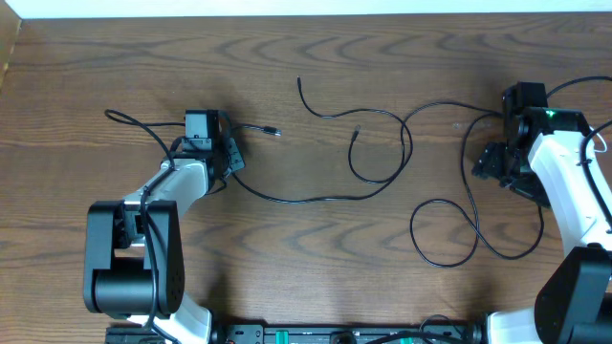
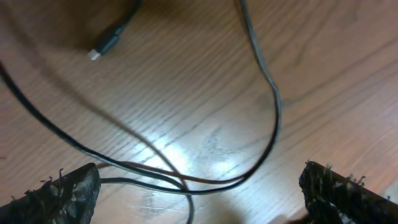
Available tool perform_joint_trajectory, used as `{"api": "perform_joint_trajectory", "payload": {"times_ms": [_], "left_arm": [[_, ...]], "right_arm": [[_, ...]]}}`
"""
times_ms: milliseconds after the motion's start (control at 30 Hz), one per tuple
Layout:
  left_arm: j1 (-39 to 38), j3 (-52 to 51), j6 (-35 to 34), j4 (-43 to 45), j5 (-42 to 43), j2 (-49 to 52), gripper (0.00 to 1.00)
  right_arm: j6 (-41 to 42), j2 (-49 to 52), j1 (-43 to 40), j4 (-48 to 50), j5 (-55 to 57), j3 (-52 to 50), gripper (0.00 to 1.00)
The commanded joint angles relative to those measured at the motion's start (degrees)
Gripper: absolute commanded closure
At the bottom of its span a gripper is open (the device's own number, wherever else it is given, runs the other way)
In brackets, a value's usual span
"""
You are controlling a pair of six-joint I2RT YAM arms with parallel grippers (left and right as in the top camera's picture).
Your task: Untangle cables
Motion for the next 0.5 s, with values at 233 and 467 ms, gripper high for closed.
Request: {"api": "perform_joint_trajectory", "payload": {"times_ms": [233,467], "left_arm": [[0.24,-0.26,-0.15,-0.81,0.59,0.74,0.86],[0.24,-0.26,-0.15,-0.81,0.59,0.74,0.86]], "right_arm": [[-18.23,0.07,1.53,10.69,-34.99,-0.5,0.28],[-18.25,0.07,8.74,18.97,-35.04,-0.5,0.39]]}}
